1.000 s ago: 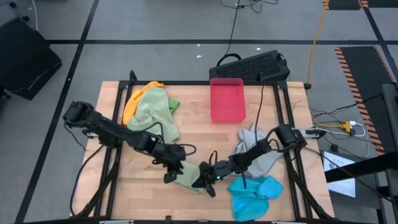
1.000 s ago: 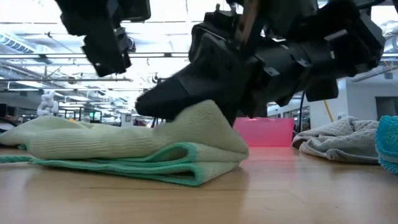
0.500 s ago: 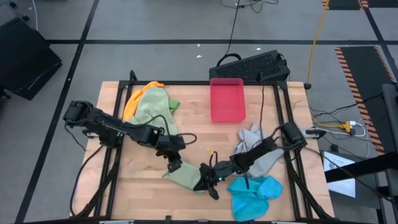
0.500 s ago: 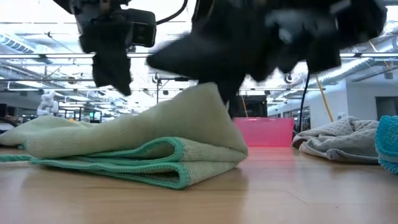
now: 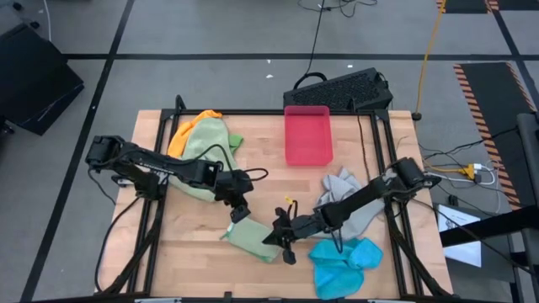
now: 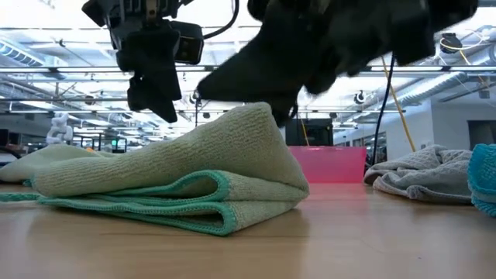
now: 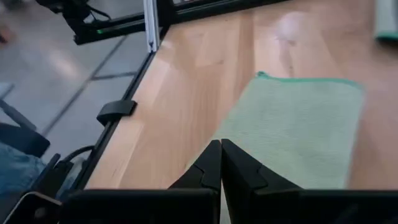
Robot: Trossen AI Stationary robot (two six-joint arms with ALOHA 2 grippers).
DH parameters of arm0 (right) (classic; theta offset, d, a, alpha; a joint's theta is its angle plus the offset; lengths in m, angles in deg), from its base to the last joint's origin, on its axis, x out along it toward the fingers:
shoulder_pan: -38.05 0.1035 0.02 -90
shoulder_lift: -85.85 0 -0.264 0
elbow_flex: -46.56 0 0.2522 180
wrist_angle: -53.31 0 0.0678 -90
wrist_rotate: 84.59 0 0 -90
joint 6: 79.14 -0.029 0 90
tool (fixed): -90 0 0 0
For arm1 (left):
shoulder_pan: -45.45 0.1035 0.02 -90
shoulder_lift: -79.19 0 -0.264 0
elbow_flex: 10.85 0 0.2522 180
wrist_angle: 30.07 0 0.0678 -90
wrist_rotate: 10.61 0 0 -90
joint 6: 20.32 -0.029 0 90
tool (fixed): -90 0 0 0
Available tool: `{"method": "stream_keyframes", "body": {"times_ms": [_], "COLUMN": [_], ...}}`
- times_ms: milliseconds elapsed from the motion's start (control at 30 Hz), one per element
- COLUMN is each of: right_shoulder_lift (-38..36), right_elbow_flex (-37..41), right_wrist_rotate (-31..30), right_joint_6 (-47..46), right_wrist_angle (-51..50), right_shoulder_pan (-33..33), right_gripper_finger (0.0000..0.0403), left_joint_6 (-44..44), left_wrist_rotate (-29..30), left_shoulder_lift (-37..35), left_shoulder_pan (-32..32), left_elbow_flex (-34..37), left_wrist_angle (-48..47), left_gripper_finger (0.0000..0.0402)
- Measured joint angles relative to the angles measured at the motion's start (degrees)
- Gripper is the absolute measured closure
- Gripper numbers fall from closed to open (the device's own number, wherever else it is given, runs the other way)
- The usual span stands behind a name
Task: Fold microfiber towels
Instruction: Fold the right light green microfiber cloth
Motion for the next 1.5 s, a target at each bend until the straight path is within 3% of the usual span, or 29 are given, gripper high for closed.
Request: {"method": "stream_keyframes", "body": {"times_ms": [300,467,633,867,1033,1233,1500], "right_shoulder_lift": [7.9,8.7,7.1,3.9,-0.5,-6.0,0.3], "right_elbow_flex": [-0.2,-0.3,-0.2,-0.2,0.2,1.5,2.2], "right_wrist_rotate": [4.2,2.7,2.6,2.5,2.5,2.2,-3.5], "right_joint_6": [-2.9,-2.9,-1.8,-0.7,0.2,-0.4,-4.3], "right_wrist_angle": [2.0,2.4,1.4,1.8,-2.5,-14.1,-6.0], "right_shoulder_pan": [3.5,4.2,3.9,2.8,2.6,4.5,5.3], "right_gripper_finger": [0.0403,0.0403,0.0403,0.0403,0.0403,0.0403,0.0403], "left_joint_6": [0.1,0.2,0.0,1.1,2.0,-1.5,-1.7], "left_wrist_rotate": [0.5,1.3,-2.0,-2.9,-8.9,-8.7,-8.2], "left_shoulder_lift": [0.0,0.0,0.0,1.0,3.0,3.0,5.9], "left_shoulder_pan": [0.0,0.0,0.0,-0.6,-0.3,-0.6,0.6], "left_elbow_flex": [0.0,0.0,0.0,0.0,0.0,0.0,0.0], "left_wrist_angle": [0.0,0.6,2.7,5.0,1.1,-0.6,0.7], "left_gripper_finger": [0.0205,0.0204,0.0199,0.0121,0.0079,0.0093,0.0103]}}
